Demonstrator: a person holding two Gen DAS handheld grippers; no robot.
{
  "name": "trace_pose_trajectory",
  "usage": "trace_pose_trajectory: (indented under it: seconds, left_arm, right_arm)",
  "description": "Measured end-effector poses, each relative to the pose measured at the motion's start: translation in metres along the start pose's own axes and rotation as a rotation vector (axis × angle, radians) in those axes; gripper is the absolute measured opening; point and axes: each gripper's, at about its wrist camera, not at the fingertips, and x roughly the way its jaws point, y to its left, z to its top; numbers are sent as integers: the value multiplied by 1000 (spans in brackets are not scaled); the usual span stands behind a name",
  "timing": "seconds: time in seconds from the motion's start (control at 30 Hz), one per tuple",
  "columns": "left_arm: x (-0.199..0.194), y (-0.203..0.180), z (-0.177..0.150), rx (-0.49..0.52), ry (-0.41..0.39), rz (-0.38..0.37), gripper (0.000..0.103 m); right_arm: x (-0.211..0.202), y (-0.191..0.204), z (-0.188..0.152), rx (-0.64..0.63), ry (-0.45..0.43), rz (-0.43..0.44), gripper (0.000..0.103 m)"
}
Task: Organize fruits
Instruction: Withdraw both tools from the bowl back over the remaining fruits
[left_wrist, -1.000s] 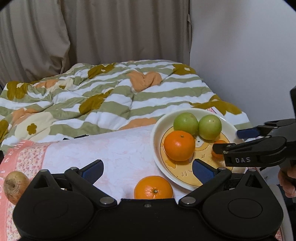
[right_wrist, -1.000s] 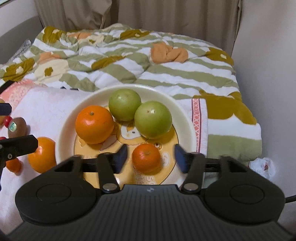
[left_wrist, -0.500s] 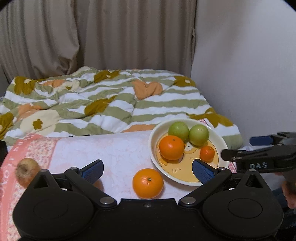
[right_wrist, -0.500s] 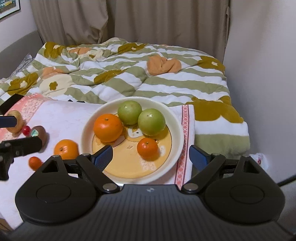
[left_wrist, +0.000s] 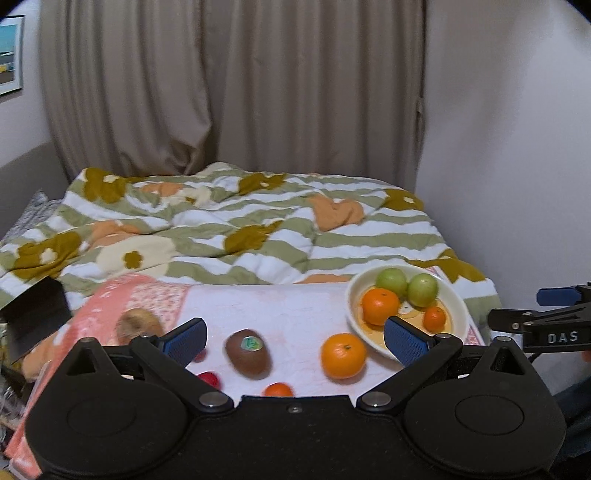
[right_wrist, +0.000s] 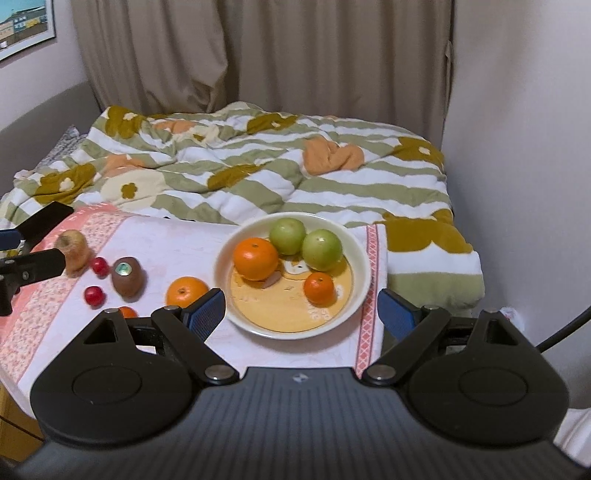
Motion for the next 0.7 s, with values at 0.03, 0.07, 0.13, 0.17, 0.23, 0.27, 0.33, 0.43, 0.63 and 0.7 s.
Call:
trace_pose_trajectory:
  seconds: [0.03,0.07,0.13,0.17,0.23,0.27,0.33,0.43,0.63,0.7]
  left_arm:
    - [-5,6,-1,-3,-4,14,103]
    - [-8,11,-3,-6,-6,27,103]
    - [-14,24,-5,-22,-5,52,103]
    - [-16,31,-6,-33,-7,61,103]
    - [-21,48,-8,-53,-9,77,103]
    - [-22,54,-9,-59,-9,83,103]
    - [-27,68,-11,-64,-10,93,103]
    - [-29,90,-14,-59,-13,91,103]
    - [-24,132,-21,-57,2,40,103]
    - [-20,145,-23,-35,11,20,103]
  right_arm:
    - [-3,3,0,-2,-7,4,103]
    - [-6,7,0,-5,-14,8,103]
    - [-11,15,0,-8,-27,5,103]
    - [-13,20,1,-10,-32,4,103]
    - [-15,31,2,-15,-32,11,103]
    - [-17,36,2,-17,-32,13,103]
    - [-19,48,3,-24,-34,14,103]
    - [-20,72,4,-32,-39,-1,103]
    - [-17,119,6,27,-29,-39,103]
    - [-14,134,6,43,-25,-54,103]
